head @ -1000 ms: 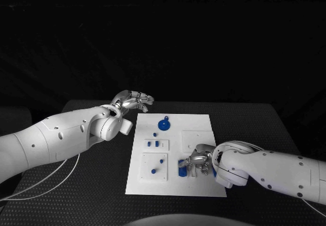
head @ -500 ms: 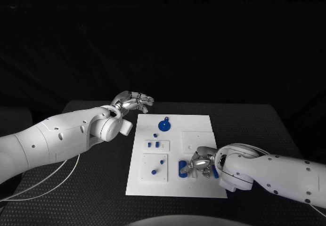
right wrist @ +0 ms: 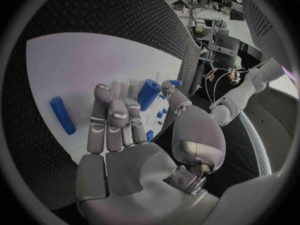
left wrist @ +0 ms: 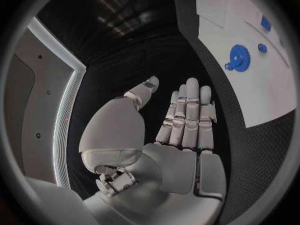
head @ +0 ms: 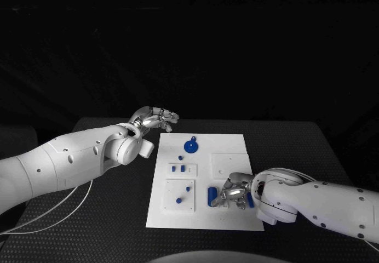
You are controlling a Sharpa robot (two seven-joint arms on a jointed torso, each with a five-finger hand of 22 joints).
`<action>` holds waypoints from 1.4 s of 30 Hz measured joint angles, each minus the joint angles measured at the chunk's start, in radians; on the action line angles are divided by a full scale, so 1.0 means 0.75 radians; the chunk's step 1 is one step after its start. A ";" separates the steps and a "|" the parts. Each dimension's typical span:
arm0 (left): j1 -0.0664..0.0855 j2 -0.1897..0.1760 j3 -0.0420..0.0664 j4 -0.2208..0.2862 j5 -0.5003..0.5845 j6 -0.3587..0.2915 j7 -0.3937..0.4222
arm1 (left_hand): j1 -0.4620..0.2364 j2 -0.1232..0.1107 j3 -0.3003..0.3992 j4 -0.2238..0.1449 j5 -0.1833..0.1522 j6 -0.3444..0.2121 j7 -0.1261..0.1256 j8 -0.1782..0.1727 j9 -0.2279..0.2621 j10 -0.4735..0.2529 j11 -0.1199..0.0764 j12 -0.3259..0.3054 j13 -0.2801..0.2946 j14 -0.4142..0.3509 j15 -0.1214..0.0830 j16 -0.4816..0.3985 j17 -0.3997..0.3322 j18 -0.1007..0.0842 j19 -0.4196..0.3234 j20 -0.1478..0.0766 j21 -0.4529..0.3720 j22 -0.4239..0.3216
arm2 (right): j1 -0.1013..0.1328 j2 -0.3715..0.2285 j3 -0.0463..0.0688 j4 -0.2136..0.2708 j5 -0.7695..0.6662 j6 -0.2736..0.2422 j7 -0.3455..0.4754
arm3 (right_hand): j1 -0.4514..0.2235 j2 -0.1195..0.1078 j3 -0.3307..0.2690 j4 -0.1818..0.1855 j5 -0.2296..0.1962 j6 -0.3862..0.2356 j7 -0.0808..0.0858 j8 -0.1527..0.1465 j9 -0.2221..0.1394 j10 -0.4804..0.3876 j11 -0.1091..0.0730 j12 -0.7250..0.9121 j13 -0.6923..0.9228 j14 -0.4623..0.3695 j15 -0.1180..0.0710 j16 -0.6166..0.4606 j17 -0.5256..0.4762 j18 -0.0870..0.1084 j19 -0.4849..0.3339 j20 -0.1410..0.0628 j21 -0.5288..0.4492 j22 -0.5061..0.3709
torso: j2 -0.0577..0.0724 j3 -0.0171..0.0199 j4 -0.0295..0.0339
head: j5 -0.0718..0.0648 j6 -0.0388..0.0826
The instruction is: Assemble the parts on the task board
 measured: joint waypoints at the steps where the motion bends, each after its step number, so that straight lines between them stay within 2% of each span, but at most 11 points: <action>1: 0.000 0.000 0.000 0.000 0.000 0.000 0.000 | 0.000 0.000 0.000 0.000 0.000 0.000 0.000 0.000 0.000 0.000 0.000 0.000 0.000 0.000 0.000 0.000 0.000 0.000 0.000 0.000 0.000 0.001 | 0.000 0.000 0.000 0.000 -0.001 0.000 0.000 | 0.005 0.005 -0.004 -0.004 0.000 0.000 0.000 0.000 0.000 0.000 0.000 0.000 0.000 0.000 0.000 0.000 0.001 0.000 0.000 0.000 0.000 0.000 | 0.000 0.0001 0.0001 | -0.001 0.000; 3: 0.000 0.000 0.000 0.000 0.000 0.000 0.000 | 0.000 0.000 0.000 0.000 0.000 0.000 0.000 0.000 0.000 0.000 0.000 0.000 0.000 0.000 0.000 0.000 0.000 0.000 0.000 0.000 0.000 0.001 | 0.000 0.001 0.000 -0.001 -0.005 0.000 0.000 | 0.016 0.016 -0.004 -0.004 0.000 0.000 0.000 0.002 0.001 0.000 0.000 0.000 0.000 0.002 0.002 0.000 0.001 0.000 0.000 0.000 0.000 0.000 | 0.000 -0.0006 0.0006 | -0.002 -0.001; 7: 0.000 0.000 0.000 0.000 0.000 0.000 -0.001 | 0.000 0.000 0.000 0.000 0.000 0.000 0.000 0.000 0.000 0.000 0.000 0.000 -0.001 0.000 0.000 0.000 0.000 0.000 0.000 0.000 0.000 0.001 | 0.000 0.004 0.001 -0.005 -0.024 -0.003 -0.002 | 0.052 0.083 0.002 -0.017 0.000 0.001 -0.001 0.006 0.006 0.000 0.000 0.000 0.000 0.002 0.002 0.000 0.003 0.000 0.000 0.000 0.000 0.000 | 0.000 -0.0017 0.0008 | -0.003 -0.004; 11: 0.000 0.000 0.000 0.000 0.000 0.001 -0.001 | 0.000 0.000 0.000 0.000 0.000 0.000 0.000 0.000 0.000 0.000 0.000 0.000 -0.001 0.000 0.000 0.000 0.000 0.000 0.000 0.000 0.000 0.001 | 0.000 0.007 0.001 -0.005 -0.047 -0.012 -0.004 | 0.125 0.206 0.069 -0.041 0.000 0.007 -0.007 0.007 0.006 0.006 -0.005 0.000 0.000 0.006 -0.002 -0.006 0.005 0.000 0.000 0.000 -0.007 0.000 | 0.000 -0.0023 0.0013 | -0.004 -0.004; 13: 0.000 -0.001 0.000 0.000 0.000 0.001 -0.002 | 0.000 0.000 0.000 0.000 0.000 0.000 0.000 0.000 0.000 0.000 0.000 0.005 -0.001 0.000 0.000 0.000 0.001 0.000 0.000 0.000 0.000 0.001 | -0.002 0.011 -0.001 -0.002 -0.056 -0.013 -0.004 | 0.161 0.241 0.148 -0.043 0.000 0.015 -0.009 0.005 -0.006 0.008 -0.008 -0.002 0.000 0.006 -0.003 -0.008 0.007 0.000 0.000 0.000 -0.010 0.000 | 0.000 -0.0022 0.0013 | -0.004 -0.005; 17: 0.000 -0.001 0.000 0.000 0.000 0.001 -0.002 | 0.000 0.000 0.000 0.000 0.000 0.000 0.000 0.000 -0.001 0.000 0.000 0.005 -0.001 0.000 0.000 0.000 0.001 0.000 0.000 0.000 0.000 0.001 | -0.008 0.015 -0.004 -0.001 -0.059 -0.014 -0.003 | 0.194 0.272 0.247 -0.031 -0.001 0.025 -0.003 0.005 -0.006 0.013 -0.003 -0.006 0.000 0.007 -0.003 -0.008 0.010 0.001 0.000 0.000 -0.010 0.000 | 0.000 -0.0023 0.0013 | -0.004 -0.006; 25: 0.000 -0.002 0.000 0.000 0.000 0.001 -0.004 | 0.000 0.000 0.000 0.000 0.000 0.000 0.000 0.000 -0.001 0.000 0.000 0.005 -0.001 0.000 0.000 -0.005 0.001 0.000 0.000 0.000 -0.005 0.002 | -0.008 0.018 -0.005 -0.005 -0.046 -0.005 -0.004 | 0.176 0.293 0.286 -0.024 -0.001 0.035 -0.005 0.005 -0.006 0.022 -0.003 -0.006 0.001 0.009 -0.001 -0.008 0.017 0.001 0.005 0.005 -0.010 0.000 | 0.000 -0.0022 0.0013 | -0.004 -0.008; 31: 0.000 -0.003 0.000 0.001 0.000 0.001 -0.006 | 0.000 0.000 0.000 0.000 0.000 0.000 0.000 0.000 -0.001 0.000 0.000 0.005 -0.002 0.000 0.000 -0.005 0.001 0.000 0.000 0.000 -0.005 0.002 | -0.007 0.019 -0.002 -0.009 -0.037 0.010 -0.005 | 0.116 0.248 0.257 -0.061 0.021 0.036 -0.005 0.005 -0.012 0.022 -0.003 -0.005 0.003 0.009 -0.001 -0.008 0.021 0.001 0.005 0.005 -0.005 0.000 | 0.000 -0.0026 0.0013 | -0.003 -0.008; 34: 0.000 -0.005 0.000 0.001 0.000 0.001 -0.007 | 0.000 0.000 0.000 0.000 0.000 0.000 0.000 0.000 -0.001 0.000 0.000 0.005 -0.002 0.000 0.000 -0.005 0.001 0.000 0.000 0.000 -0.005 0.002 | -0.005 0.018 -0.001 -0.010 -0.030 0.010 -0.005 | 0.076 0.206 0.204 -0.069 0.048 0.036 -0.005 0.005 -0.015 0.022 -0.003 -0.005 0.004 0.009 -0.001 -0.008 0.022 0.001 0.005 0.005 -0.002 0.000 | 0.000 -0.0026 0.0013 | -0.001 -0.008; 39: 0.000 -0.006 -0.001 0.001 0.000 0.001 -0.009 | 0.000 0.000 0.003 0.003 0.000 0.000 0.000 0.000 -0.001 0.000 0.000 0.005 -0.002 0.000 0.000 -0.005 0.002 0.000 0.000 0.000 -0.005 0.003 | -0.003 0.012 0.001 -0.010 -0.016 0.014 0.001 | 0.031 0.093 0.115 -0.052 0.062 0.039 -0.004 -0.001 -0.020 0.022 -0.003 -0.005 0.005 0.009 0.000 -0.008 0.024 0.001 0.005 0.005 -0.002 0.000 | 0.000 -0.0026 0.0012 | 0.001 -0.009; 42: 0.000 -0.007 -0.001 0.001 0.000 0.001 -0.009 | 0.000 0.000 0.004 0.004 0.000 0.000 0.000 0.000 -0.001 0.000 0.000 0.005 -0.002 0.000 0.000 -0.005 0.002 0.000 0.000 0.000 -0.005 0.003 | -0.003 0.004 0.001 -0.005 -0.011 0.019 0.005 | 0.029 0.059 0.097 -0.035 0.062 0.040 -0.003 -0.001 -0.021 0.022 -0.003 -0.010 0.006 0.009 0.000 -0.015 0.025 0.001 0.005 0.005 -0.002 0.000 | -0.001 -0.0024 0.0010 | 0.001 -0.008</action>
